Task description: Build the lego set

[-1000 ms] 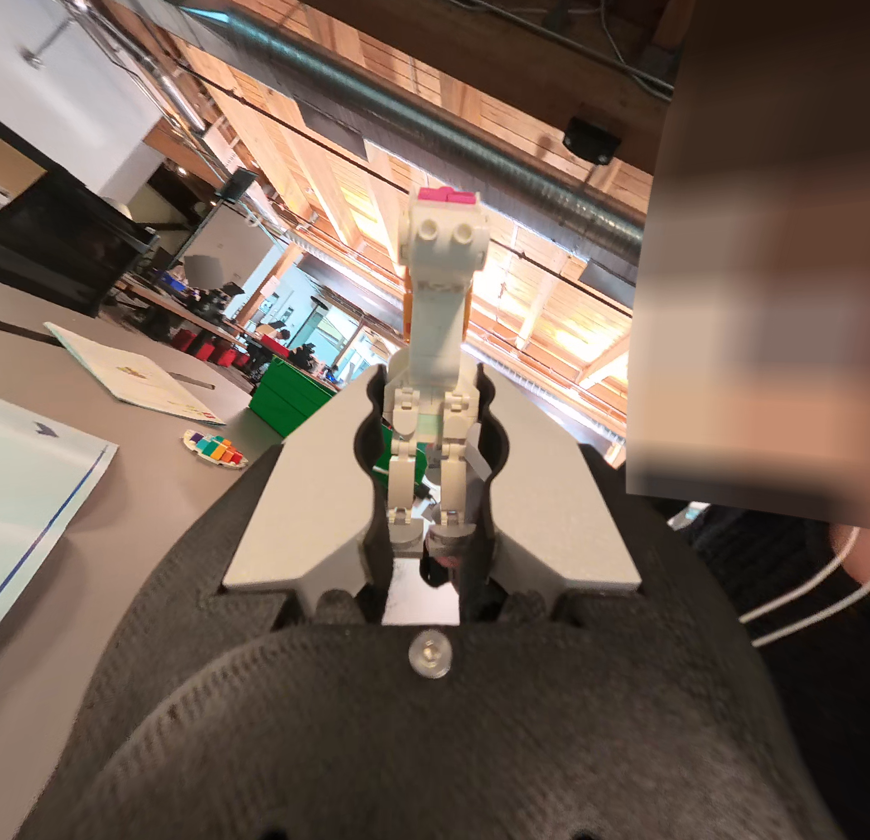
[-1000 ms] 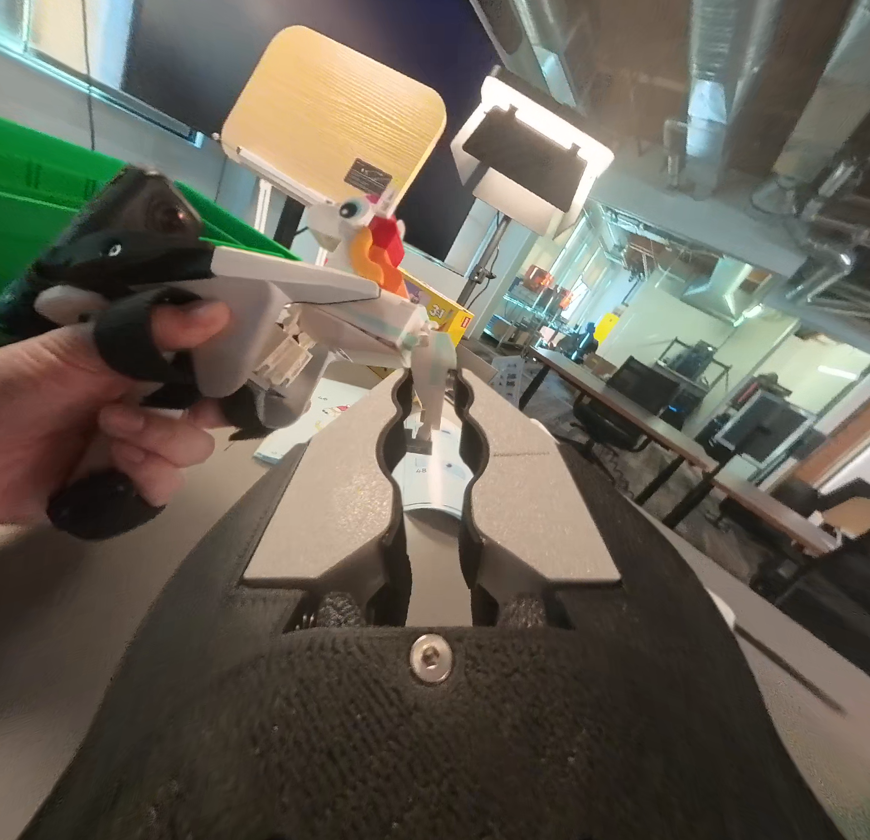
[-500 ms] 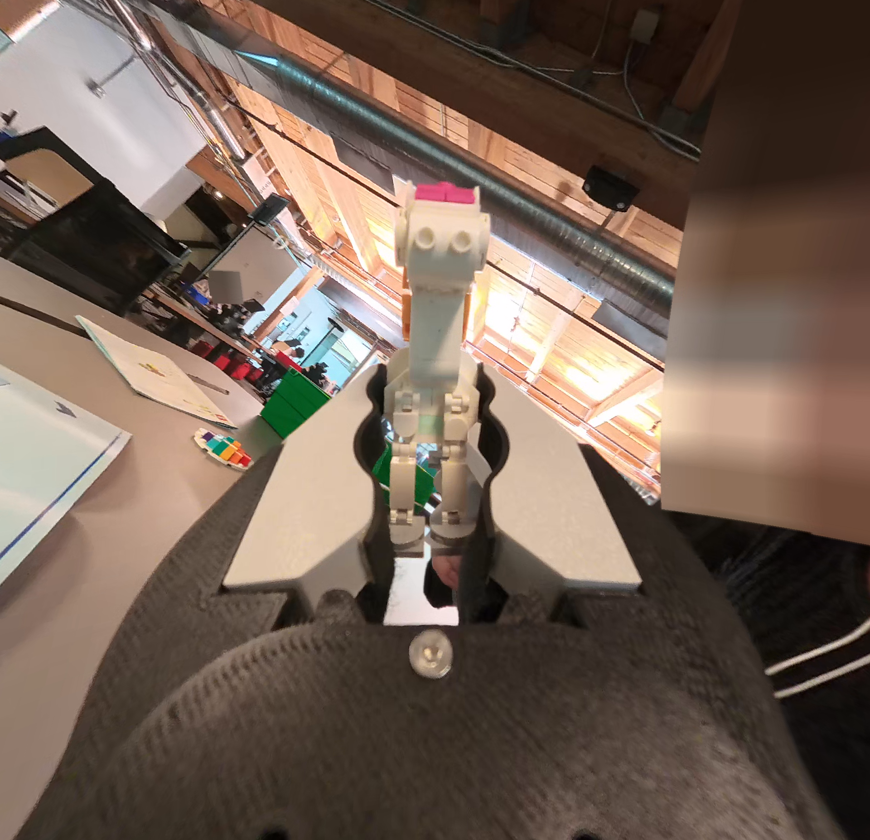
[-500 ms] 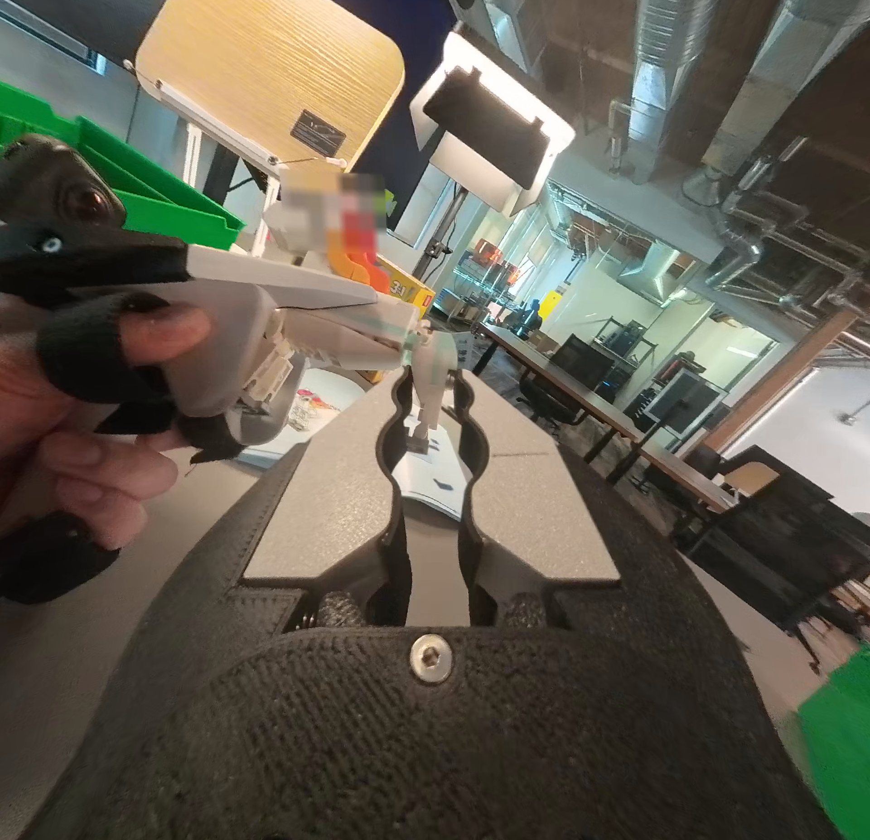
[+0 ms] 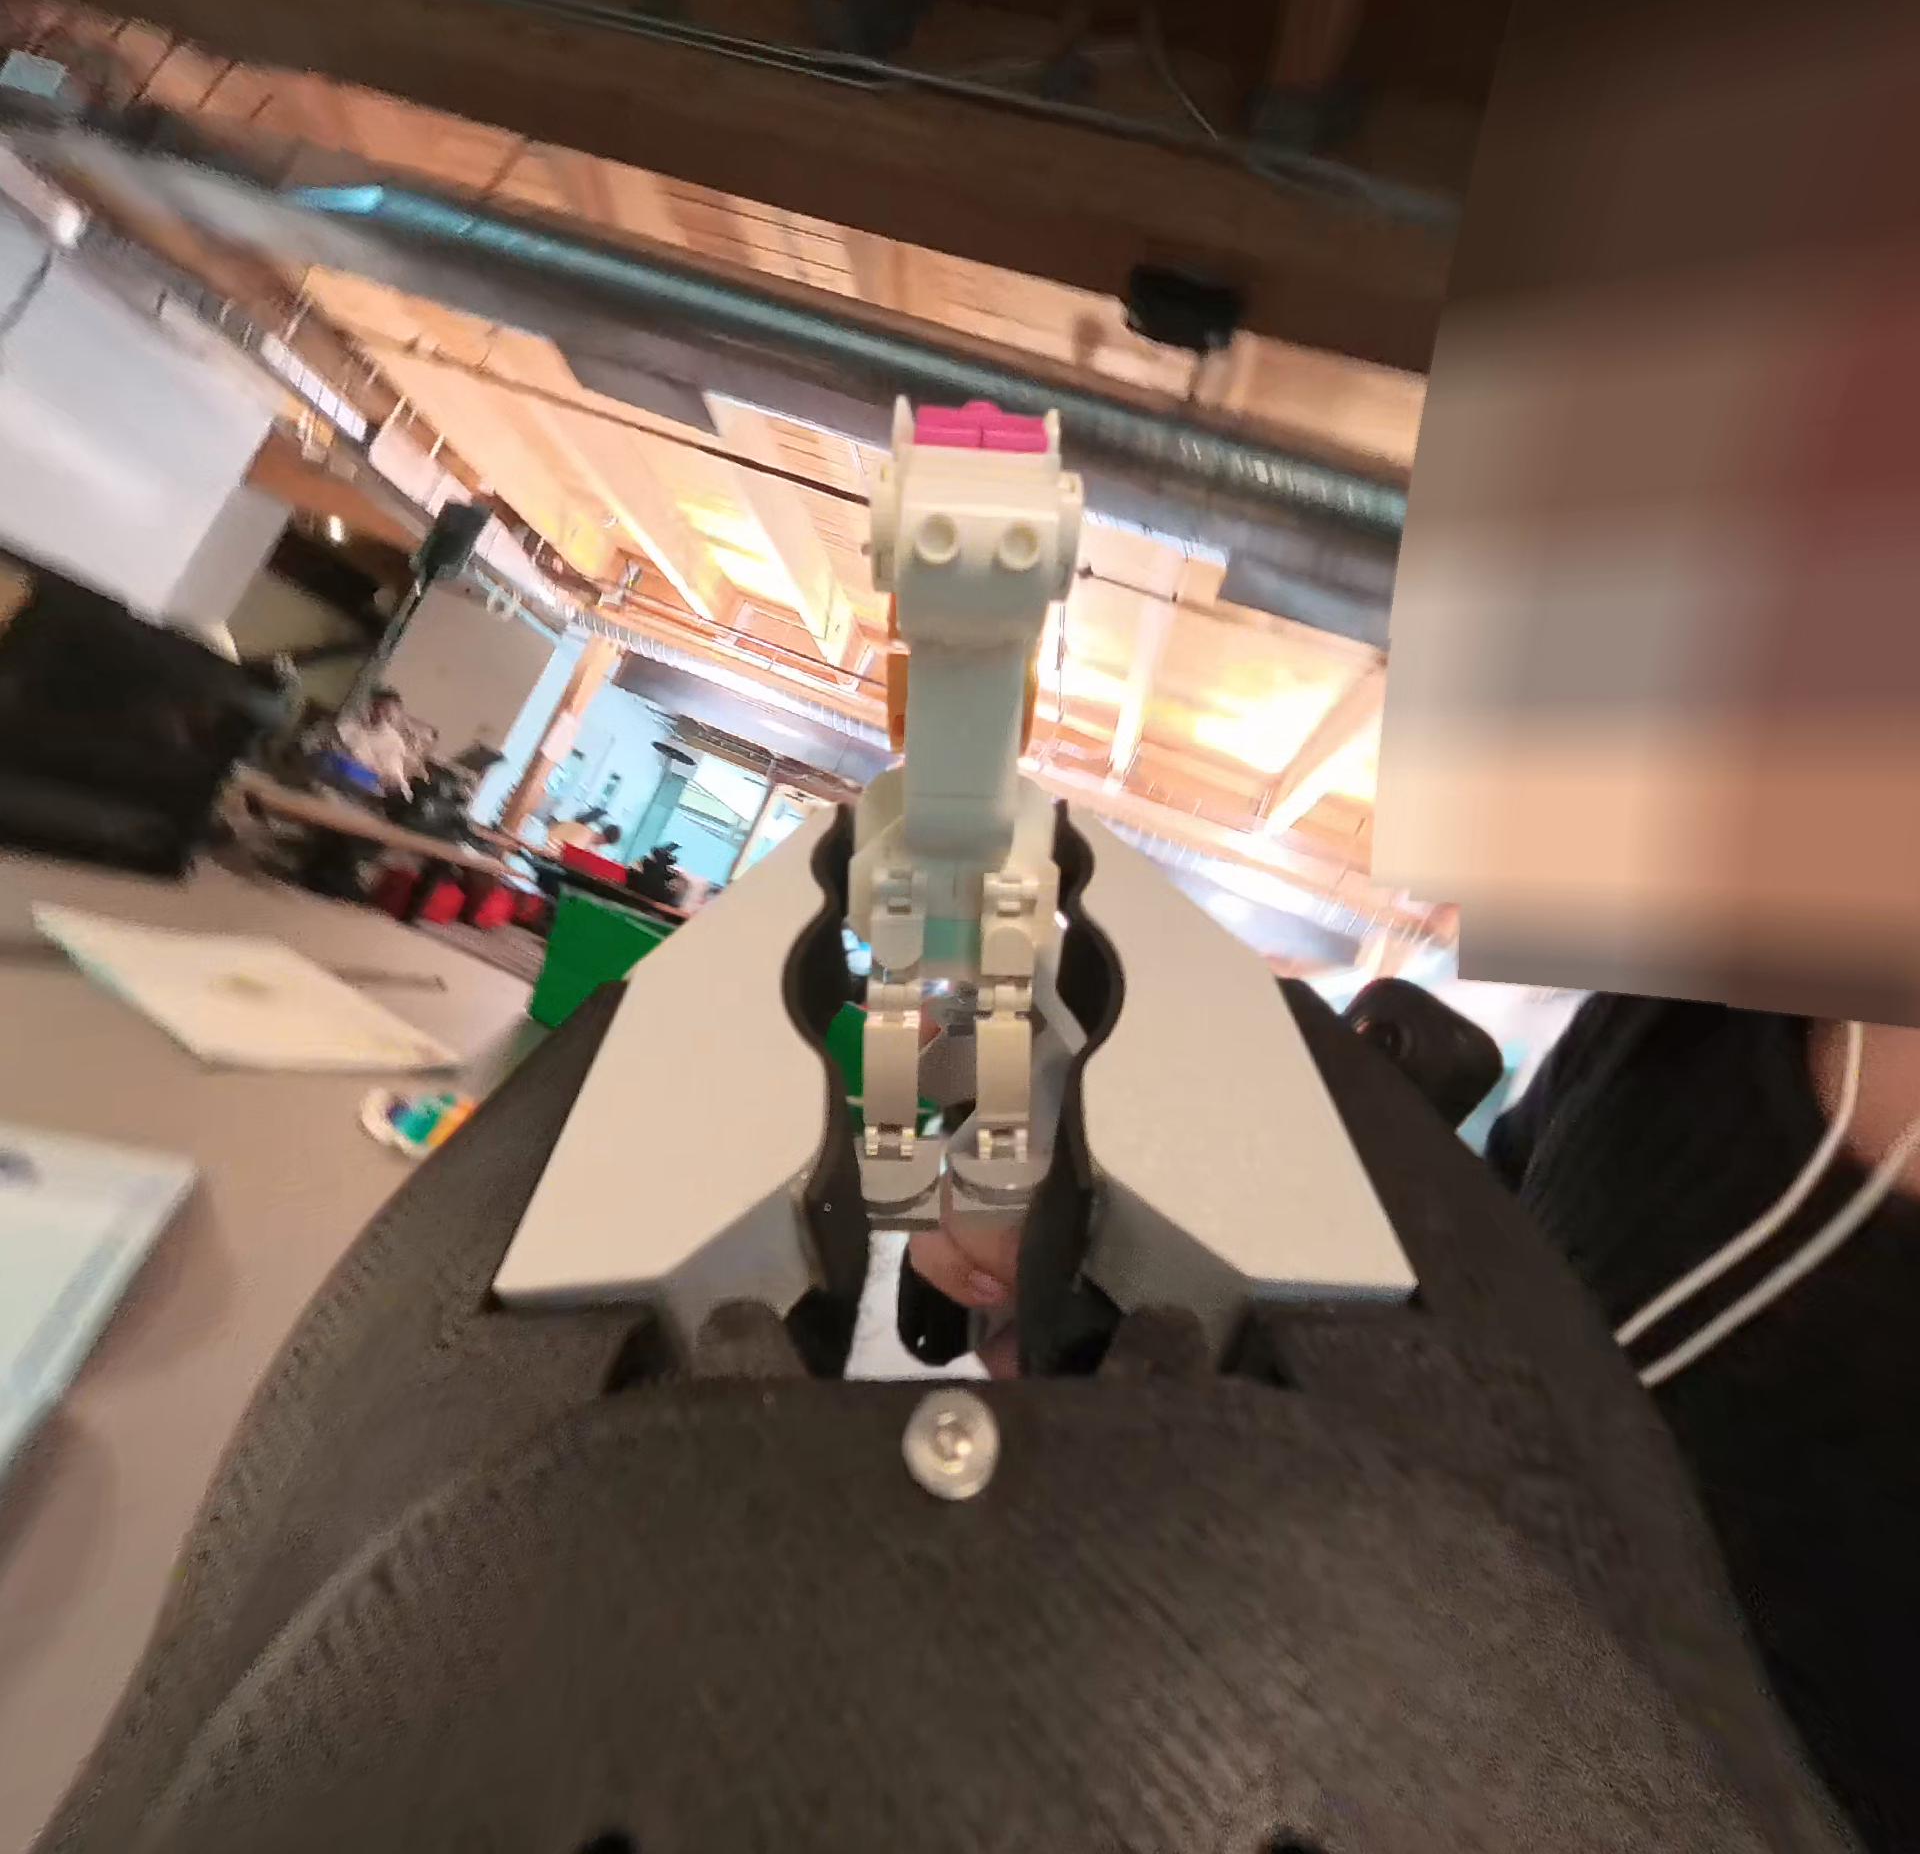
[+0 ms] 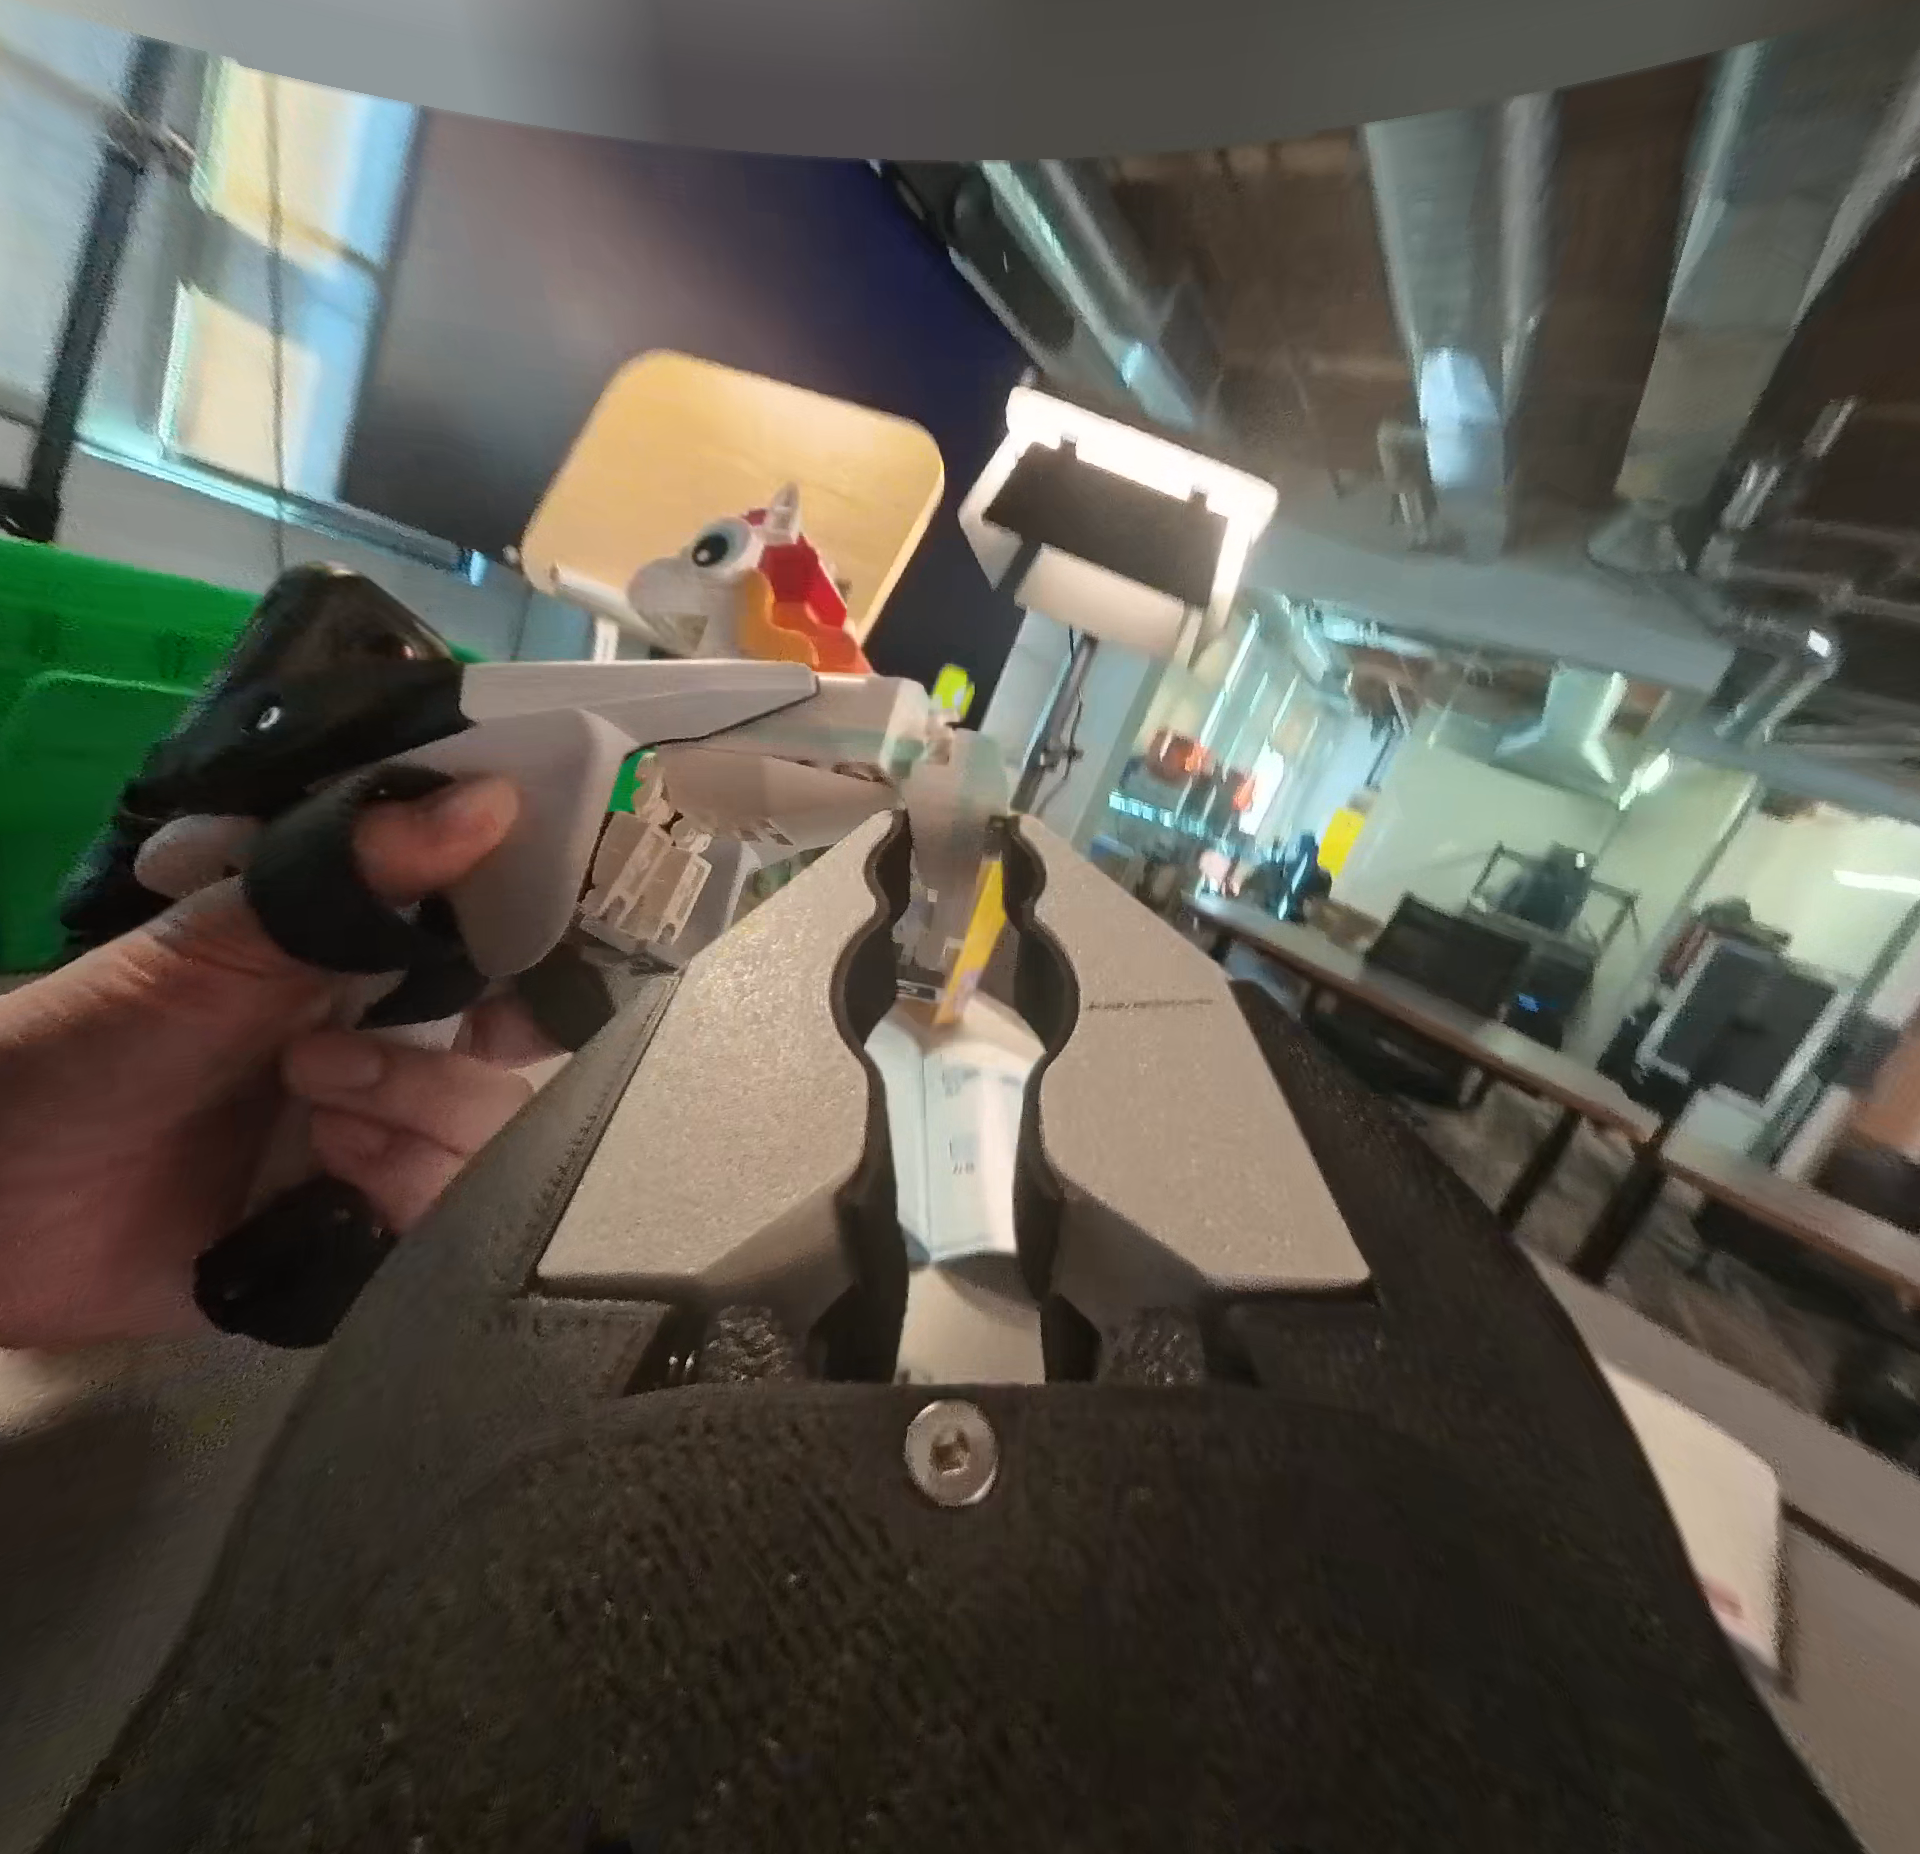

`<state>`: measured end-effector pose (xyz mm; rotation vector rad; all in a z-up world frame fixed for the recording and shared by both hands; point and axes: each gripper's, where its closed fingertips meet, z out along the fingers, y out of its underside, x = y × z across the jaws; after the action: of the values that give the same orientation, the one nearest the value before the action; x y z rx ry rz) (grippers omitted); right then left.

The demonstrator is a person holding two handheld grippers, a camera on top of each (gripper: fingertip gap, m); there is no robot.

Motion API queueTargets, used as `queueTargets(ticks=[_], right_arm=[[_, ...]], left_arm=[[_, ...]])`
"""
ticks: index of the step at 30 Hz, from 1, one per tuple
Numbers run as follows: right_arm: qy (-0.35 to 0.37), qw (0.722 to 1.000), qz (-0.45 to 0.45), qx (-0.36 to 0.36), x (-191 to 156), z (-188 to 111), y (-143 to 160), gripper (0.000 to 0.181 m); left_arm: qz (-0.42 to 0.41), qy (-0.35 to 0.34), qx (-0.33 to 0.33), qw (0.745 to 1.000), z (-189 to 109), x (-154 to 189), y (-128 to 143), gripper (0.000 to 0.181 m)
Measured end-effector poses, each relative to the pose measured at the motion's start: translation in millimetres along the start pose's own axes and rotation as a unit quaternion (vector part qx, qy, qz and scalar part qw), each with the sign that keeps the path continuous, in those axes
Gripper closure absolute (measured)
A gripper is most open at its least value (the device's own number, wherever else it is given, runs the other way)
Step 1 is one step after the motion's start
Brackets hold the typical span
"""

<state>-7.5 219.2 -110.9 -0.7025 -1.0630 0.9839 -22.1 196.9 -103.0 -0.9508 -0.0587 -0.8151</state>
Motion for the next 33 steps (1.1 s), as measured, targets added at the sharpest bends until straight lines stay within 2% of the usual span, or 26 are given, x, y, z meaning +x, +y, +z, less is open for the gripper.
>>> queueTargets(ticks=[4,8,12,20,33], right_arm=[[-0.007,0.996,-0.023,0.085,-1,-11,-24,0.166],[-0.018,0.994,-0.028,0.1,-4,-14,-29,0.166],[-0.039,0.995,-0.018,0.088,-11,-11,-22,0.166],[-0.096,0.995,0.024,0.02,-29,-4,9,0.166],[-0.116,0.993,0.016,0.001,-38,-3,17,0.166]], left_arm=[[0.117,0.02,-0.015,0.993,6,29,-4,0.144],[0.158,0.012,-0.019,0.987,5,35,-5,0.145],[0.147,-0.002,-0.024,0.989,-3,31,-5,0.144],[0.055,-0.066,-0.044,0.995,-32,8,15,0.145],[0.005,-0.068,-0.077,0.995,-30,-1,29,0.144]])
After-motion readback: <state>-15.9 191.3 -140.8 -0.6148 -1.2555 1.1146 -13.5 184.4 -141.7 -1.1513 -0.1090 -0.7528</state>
